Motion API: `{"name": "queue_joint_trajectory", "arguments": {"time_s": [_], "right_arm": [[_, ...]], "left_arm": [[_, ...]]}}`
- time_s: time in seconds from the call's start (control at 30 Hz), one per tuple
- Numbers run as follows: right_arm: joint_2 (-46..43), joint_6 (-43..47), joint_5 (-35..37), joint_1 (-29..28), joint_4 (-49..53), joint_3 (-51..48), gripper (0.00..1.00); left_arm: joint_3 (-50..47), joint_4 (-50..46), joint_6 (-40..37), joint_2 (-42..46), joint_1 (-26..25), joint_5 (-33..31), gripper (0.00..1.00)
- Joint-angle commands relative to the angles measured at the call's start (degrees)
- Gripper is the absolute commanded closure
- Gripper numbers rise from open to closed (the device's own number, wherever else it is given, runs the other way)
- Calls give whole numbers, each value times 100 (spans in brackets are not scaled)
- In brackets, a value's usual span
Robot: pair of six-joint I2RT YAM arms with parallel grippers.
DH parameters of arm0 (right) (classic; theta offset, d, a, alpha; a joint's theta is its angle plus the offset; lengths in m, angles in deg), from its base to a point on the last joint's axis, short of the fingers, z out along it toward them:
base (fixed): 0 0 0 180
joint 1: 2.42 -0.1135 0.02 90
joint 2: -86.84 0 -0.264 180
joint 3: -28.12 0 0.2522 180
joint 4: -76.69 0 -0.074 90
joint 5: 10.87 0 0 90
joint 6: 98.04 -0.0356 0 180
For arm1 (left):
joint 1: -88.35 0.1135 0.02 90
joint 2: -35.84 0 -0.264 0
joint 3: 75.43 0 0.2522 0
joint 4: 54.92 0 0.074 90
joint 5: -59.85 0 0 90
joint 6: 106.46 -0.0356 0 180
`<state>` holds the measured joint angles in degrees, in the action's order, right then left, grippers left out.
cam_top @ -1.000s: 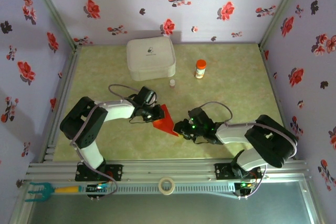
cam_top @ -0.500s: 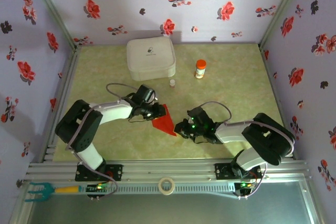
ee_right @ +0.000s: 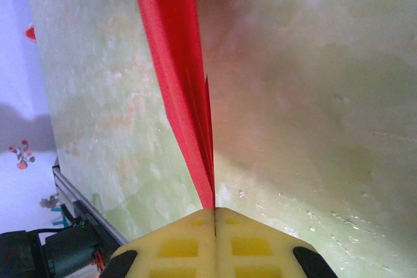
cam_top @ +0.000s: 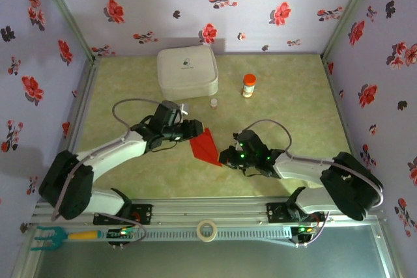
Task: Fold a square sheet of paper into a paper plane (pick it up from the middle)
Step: Turn over the paper at the center of the table.
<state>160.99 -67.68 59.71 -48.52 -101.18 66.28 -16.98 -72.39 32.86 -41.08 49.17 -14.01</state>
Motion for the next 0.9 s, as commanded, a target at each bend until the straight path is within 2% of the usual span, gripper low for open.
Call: {"name": "queue_joint_trajectory", "arguments": {"time_s": [0.0, 0.07, 0.23, 0.43, 0.87], "right_arm": [[-225, 570, 554, 6, 1121, 410, 97], [-254, 599, 754, 2, 1513, 633, 97], [-283, 527, 1153, -92, 1775, 961, 98], [-443, 741, 1651, -279, 2282, 1136, 99], [-1543, 1433, 2888, -425, 4125, 1506, 99]], "left_arm": [[-216, -72, -141, 383, -34, -363, 53], [-394, 33, -123, 609, -37, -424, 52], [-782, 204, -117, 1034, -31, -619, 52], [-839, 50, -318, 1408, -3, -990, 52], [-1051, -386, -327, 2090, 136, -1523, 50]]}}
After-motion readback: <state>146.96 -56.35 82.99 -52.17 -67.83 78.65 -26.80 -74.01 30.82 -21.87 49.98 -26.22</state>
